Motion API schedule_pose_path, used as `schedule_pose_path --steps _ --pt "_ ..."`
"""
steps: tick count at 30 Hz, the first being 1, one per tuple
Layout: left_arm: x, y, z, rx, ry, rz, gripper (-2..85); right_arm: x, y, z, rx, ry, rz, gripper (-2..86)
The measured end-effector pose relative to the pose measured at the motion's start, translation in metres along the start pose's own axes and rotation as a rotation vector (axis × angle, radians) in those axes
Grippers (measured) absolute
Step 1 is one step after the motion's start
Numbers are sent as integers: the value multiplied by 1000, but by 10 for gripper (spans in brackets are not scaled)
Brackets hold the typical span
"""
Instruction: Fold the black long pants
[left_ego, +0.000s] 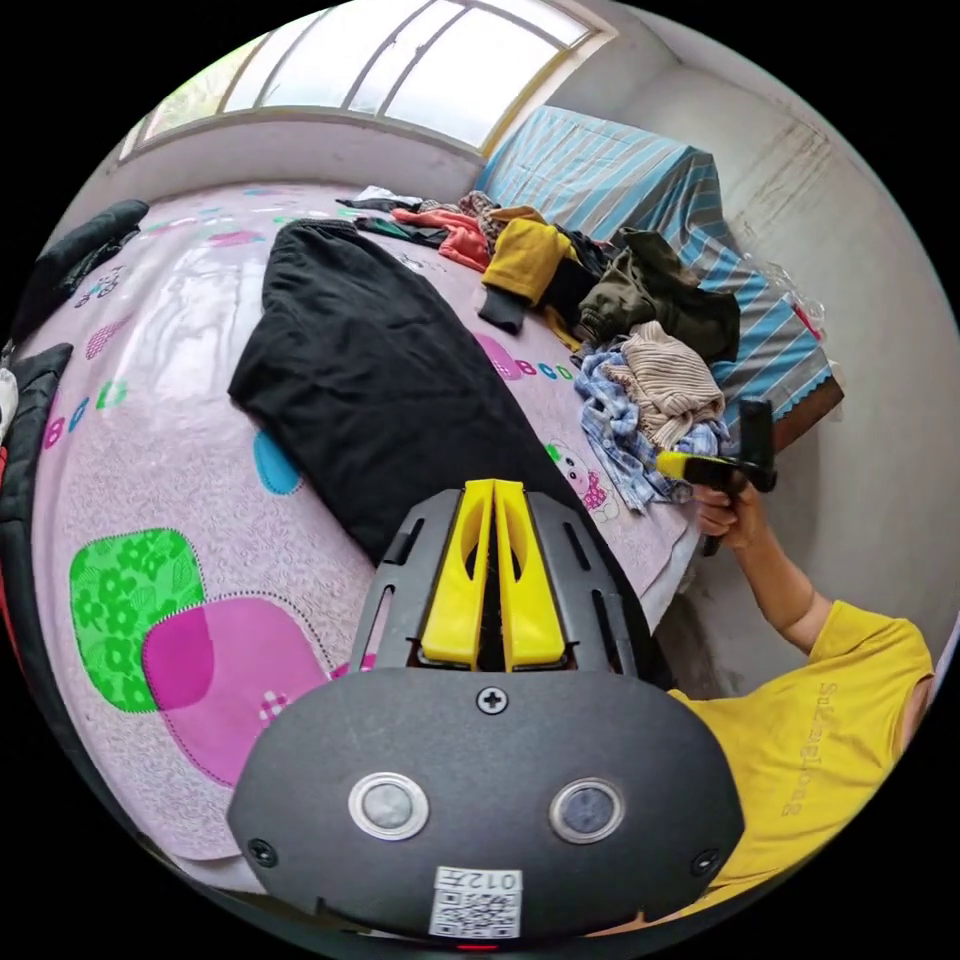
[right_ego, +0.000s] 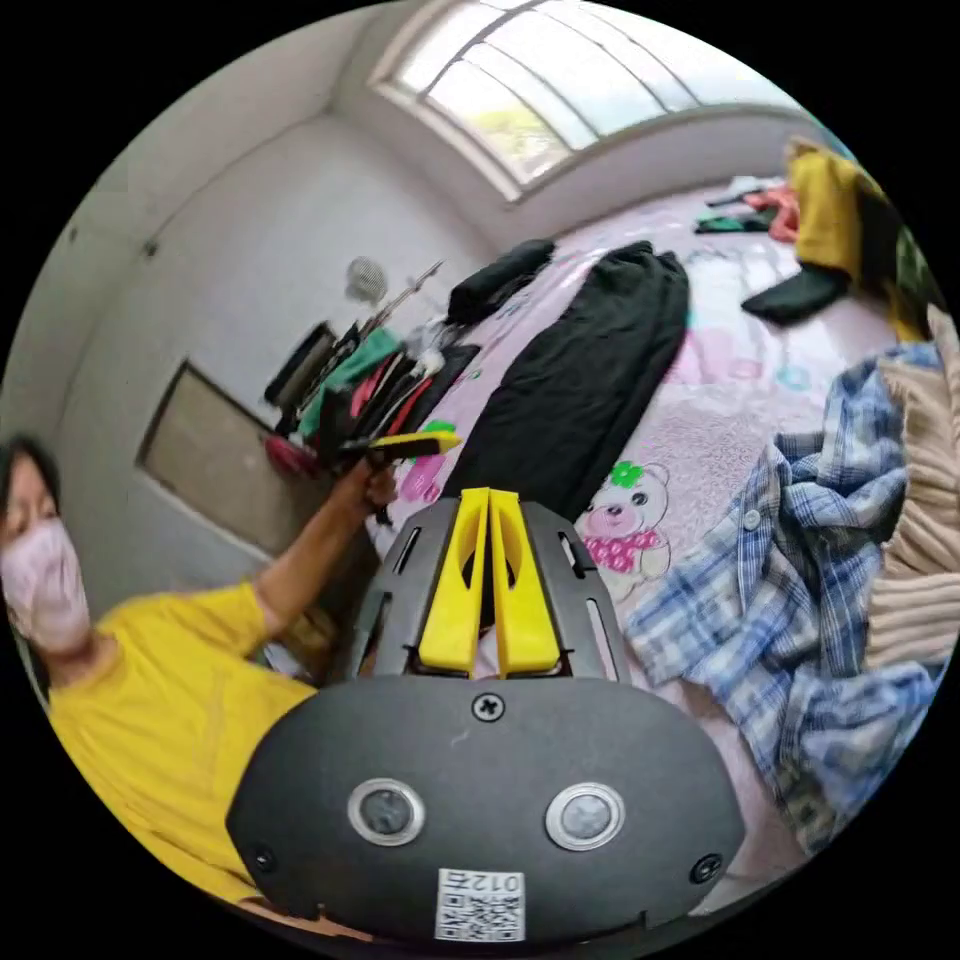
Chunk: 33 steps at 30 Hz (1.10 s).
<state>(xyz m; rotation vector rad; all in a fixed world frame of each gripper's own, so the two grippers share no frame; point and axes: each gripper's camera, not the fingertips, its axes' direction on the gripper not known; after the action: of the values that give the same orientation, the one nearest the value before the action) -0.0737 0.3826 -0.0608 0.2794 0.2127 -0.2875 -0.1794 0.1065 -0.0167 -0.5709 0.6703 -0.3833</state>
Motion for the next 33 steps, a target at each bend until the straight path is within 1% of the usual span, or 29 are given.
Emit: schedule_pose_path --steps 1,4,8,15,19,24,26,28,30,31,32,33 --pt "-1 -9 6 -30 -12 -3 4 30 -22 9 17 -16 62 12" --pt "-2 -24 17 -91 -67 -22 4 79 -63 29 17 69 194 13" --pt "0 -31 19 -103 -27 -34 5 118 -98 40 -52 116 263 19" --pt "1 -40 0 -89 -10 -46 5 158 -126 17 -27 181 321 20" --pt "0 -49 -17 -82 -17 -59 5 179 -136 3 -28 157 346 14" --pt "-4 -62 -31 -76 -71 -97 4 196 -148 -4 -71 90 319 15" --pt "-4 -71 -37 -85 -61 -116 4 201 -155 -17 -40 69 303 14" --pt "5 -80 -52 -48 -54 -103 4 198 -162 -39 8 50 275 13" --pt "19 -91 -68 -20 -107 -63 4 193 -167 -59 28 45 242 12" --pt "26 -98 -72 -40 -212 -43 4 195 -168 -69 35 65 237 12" --pt "27 -103 -66 -98 -317 -38 4 205 -166 -70 20 103 261 11" --pt "25 -106 -60 -146 -341 -40 4 213 -165 -67 -1 123 282 11"
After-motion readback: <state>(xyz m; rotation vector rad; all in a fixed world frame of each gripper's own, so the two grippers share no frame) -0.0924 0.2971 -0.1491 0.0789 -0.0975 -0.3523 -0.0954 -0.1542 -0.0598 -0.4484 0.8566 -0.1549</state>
